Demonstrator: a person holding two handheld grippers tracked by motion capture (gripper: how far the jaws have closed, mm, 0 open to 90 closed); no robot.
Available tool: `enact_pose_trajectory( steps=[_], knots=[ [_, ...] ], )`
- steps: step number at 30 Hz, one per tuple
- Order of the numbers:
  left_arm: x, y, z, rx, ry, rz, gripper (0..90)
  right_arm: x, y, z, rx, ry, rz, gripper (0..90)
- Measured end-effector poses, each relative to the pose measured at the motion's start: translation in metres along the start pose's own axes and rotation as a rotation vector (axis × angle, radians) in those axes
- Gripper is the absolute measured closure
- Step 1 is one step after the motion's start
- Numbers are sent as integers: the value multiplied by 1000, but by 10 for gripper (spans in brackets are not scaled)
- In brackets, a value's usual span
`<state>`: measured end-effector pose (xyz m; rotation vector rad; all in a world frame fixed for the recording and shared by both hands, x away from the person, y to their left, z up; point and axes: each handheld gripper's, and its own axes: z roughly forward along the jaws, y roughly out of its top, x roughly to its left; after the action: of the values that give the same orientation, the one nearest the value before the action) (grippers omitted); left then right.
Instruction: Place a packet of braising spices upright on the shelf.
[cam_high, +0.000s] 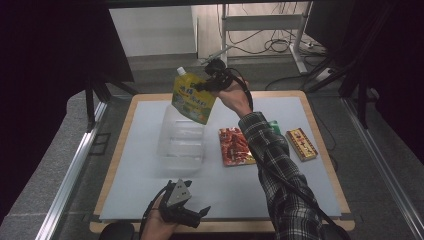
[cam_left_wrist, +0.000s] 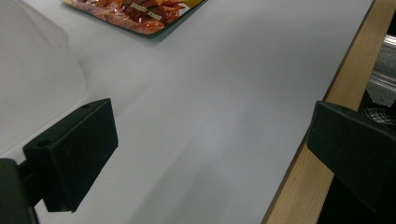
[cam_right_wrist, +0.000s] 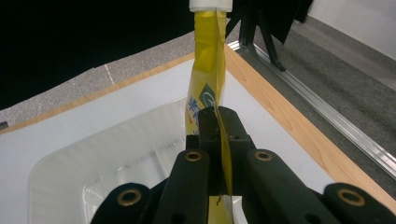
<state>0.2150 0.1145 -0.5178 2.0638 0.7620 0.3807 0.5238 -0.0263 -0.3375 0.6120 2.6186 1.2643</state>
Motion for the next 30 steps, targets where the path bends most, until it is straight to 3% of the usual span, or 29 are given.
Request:
enact_pose_trajectory(
  steps=[9,15,25,30],
  knots=[
    [0,0,0,-4,-5,-2,17,5,8,14,5,16,-4,890],
    [-1,0,0,-1,-6,-1,17,9,6,28,59,2,-29,890],
    [-1,0,0,0,-9,0,17,4,-4,47,91,1,-1,890],
    [-2,0,1,3,-12,3,17,3,-11,59,76,11,24,890]
  ],
)
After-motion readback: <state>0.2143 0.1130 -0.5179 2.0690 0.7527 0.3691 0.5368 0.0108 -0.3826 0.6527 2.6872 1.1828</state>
